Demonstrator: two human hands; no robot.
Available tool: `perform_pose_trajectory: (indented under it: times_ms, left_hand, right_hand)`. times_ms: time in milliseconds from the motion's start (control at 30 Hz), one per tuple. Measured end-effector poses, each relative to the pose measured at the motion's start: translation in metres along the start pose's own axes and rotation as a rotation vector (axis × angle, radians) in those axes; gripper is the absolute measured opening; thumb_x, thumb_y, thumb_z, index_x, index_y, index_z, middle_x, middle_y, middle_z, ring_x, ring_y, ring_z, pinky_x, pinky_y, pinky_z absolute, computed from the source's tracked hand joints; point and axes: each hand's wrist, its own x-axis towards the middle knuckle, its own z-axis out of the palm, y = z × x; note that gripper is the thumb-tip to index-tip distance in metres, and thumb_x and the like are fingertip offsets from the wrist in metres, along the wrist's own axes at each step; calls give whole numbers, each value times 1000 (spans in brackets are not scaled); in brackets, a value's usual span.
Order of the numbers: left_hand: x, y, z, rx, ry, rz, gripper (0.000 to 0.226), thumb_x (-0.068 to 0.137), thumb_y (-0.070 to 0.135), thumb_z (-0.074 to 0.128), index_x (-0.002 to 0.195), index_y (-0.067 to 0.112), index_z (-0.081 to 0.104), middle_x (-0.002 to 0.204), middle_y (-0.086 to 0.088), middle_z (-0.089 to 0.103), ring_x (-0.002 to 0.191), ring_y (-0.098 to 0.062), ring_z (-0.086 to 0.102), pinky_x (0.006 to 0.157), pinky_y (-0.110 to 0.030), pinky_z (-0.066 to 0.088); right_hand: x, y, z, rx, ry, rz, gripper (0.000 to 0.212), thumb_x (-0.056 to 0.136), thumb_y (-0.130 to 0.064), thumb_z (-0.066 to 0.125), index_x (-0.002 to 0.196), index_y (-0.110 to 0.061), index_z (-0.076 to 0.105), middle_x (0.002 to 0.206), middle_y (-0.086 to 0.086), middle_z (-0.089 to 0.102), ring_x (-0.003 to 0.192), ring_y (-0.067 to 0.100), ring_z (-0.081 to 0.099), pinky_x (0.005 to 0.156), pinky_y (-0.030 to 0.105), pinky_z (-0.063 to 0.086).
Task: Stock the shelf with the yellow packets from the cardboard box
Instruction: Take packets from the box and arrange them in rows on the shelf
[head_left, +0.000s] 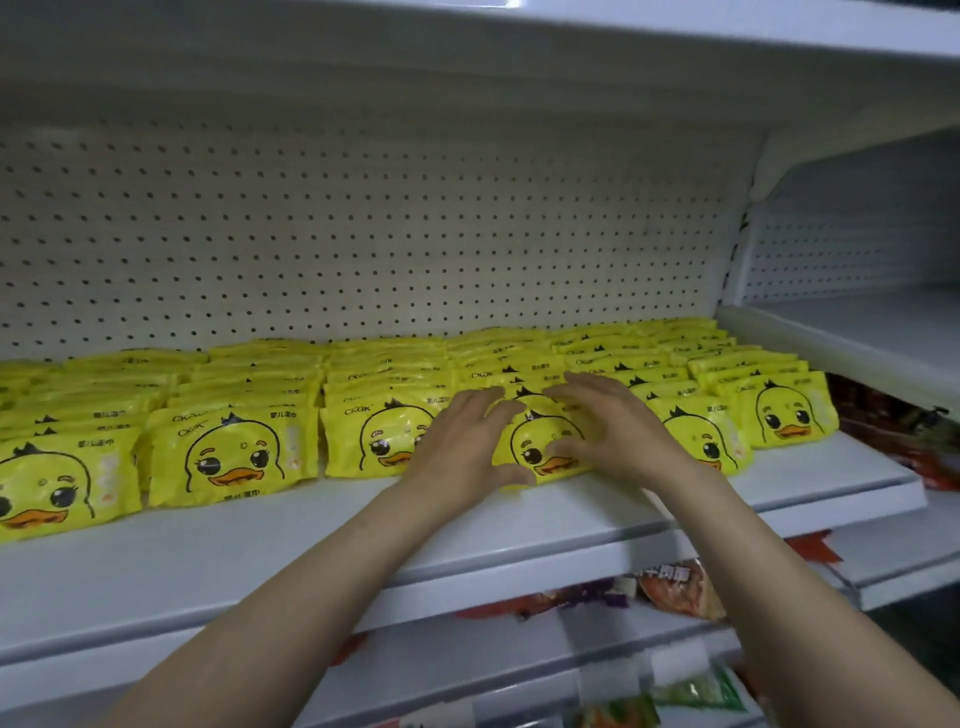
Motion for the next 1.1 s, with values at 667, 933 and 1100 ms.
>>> perform_pose_trajectory:
  times_ms: [667, 933, 1100]
  left_hand:
    - [36, 23, 43, 262, 58, -174, 90, 66, 40, 82, 144, 19, 43, 143, -8, 47, 133, -30, 39, 106, -40, 33]
    - [40, 22, 50, 158, 178, -226, 71, 58, 30, 89, 124, 21, 63, 125, -10, 62, 115, -34, 55, 92, -42, 46]
    - [46, 19, 50, 176, 217, -234, 73, 56, 32, 89, 123, 20, 62, 121, -8, 63, 110, -33, 57, 90, -40, 47]
  right_hand:
    - [34, 44, 15, -116, -9, -280, 66, 68, -48, 82, 125, -27, 55, 143, 1, 51, 135, 24, 42, 109, 40, 35]
    - [38, 42, 18, -141, 74, -312, 58, 68, -47, 82, 115, -27, 54, 123, -7, 61, 118, 20, 52, 93, 32, 39]
    - [50, 34, 20, -183, 61, -303, 55, 69, -44, 82, 111, -23, 51, 116, -4, 63, 113, 23, 55, 88, 35, 42]
